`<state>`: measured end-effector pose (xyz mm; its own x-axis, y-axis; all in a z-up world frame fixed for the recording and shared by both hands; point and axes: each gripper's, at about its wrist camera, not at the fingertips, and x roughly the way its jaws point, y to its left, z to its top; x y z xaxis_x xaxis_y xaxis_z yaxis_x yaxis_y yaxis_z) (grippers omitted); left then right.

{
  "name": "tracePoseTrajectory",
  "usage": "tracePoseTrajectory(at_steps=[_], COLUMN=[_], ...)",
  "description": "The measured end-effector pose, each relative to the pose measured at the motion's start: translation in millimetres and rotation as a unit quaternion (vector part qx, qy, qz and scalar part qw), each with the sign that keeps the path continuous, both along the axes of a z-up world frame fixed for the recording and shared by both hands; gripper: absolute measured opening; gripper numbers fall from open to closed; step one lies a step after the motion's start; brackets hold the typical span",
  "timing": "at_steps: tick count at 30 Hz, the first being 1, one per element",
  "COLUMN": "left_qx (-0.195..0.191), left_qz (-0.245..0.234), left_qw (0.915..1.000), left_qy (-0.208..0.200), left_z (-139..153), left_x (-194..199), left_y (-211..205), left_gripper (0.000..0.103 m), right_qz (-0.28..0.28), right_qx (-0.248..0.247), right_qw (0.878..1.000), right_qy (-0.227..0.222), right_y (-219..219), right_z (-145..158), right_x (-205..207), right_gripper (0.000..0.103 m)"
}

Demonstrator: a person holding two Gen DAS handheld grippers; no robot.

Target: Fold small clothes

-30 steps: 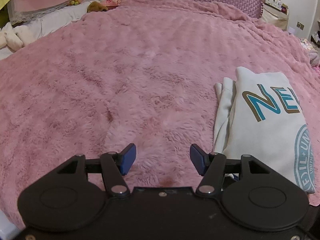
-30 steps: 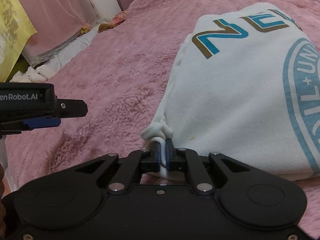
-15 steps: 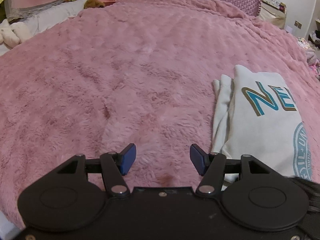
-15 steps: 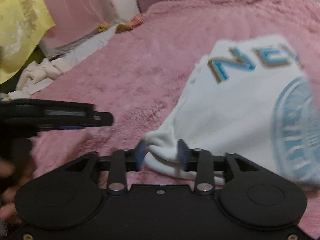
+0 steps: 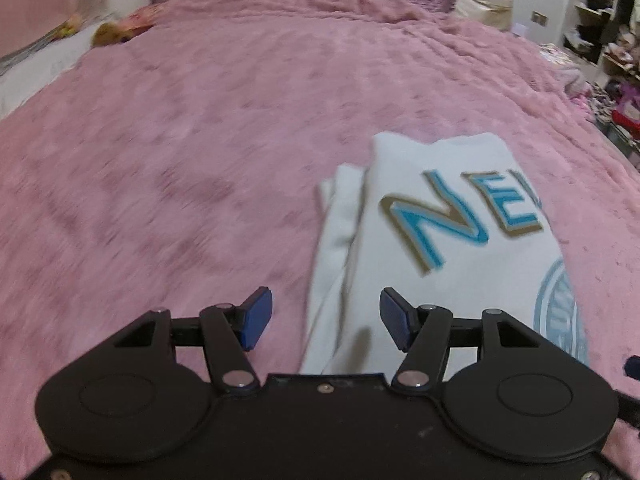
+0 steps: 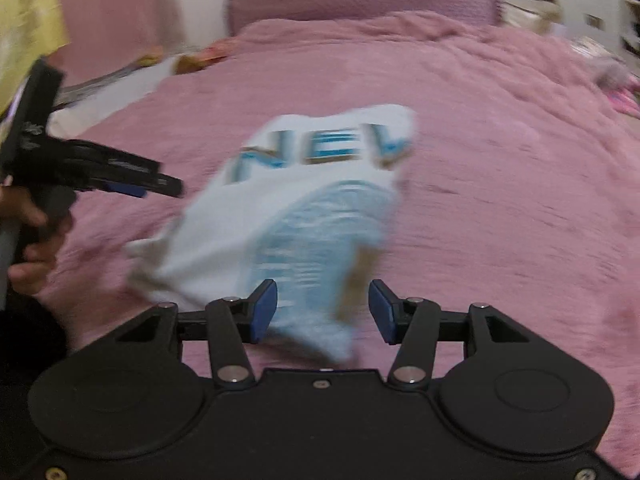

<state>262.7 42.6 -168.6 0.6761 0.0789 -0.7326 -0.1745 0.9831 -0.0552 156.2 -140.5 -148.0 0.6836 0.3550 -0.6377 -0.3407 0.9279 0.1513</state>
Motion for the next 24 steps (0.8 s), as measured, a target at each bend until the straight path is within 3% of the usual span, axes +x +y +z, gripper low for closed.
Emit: tracePoseTrajectory(at_steps=[7,10,14,18,20,24], left_qx=[-0.031,-0.031,-0.079,-0.039,-0.039,-0.049], left_qz=[-0.024,-0.039,-0.052,-0.083,-0.082,-0.071], left_qw=[0.9992,0.9986,0.9955,0.9958,0.9958,0.9962], left_qy=[-0.008,-0.018,-0.007,-0.007,-0.006,-0.001], left_z=[-18,-25,-36,-33,-33,-35], left_x=[62,72,72,68,70,78], left_y=[-3,-9,-7,-18,-16,-8], left_gripper=[0.061,0.061,0.060,0.060,0.062,0.065], right_qz=[-0.074,-0.074,-0.056,-0.010,-0.002,-0.004], right_qx=[0.019,0.019,0.033,0.070,0.046,-0.004], right_qw=[0.997,0.997,0.998,0.997,0.999,1.000], right_qy=[0.010,0.009,-0.002,0.008,0.027,0.017], right_y=[-36,-34,-20,6,19,29], right_z=[-10,-10,-6,-11,-22,-34], right_x=[47,70,103,142,155,153], right_gripper=[0.048,0.048,0.048,0.045,0.046,0.050])
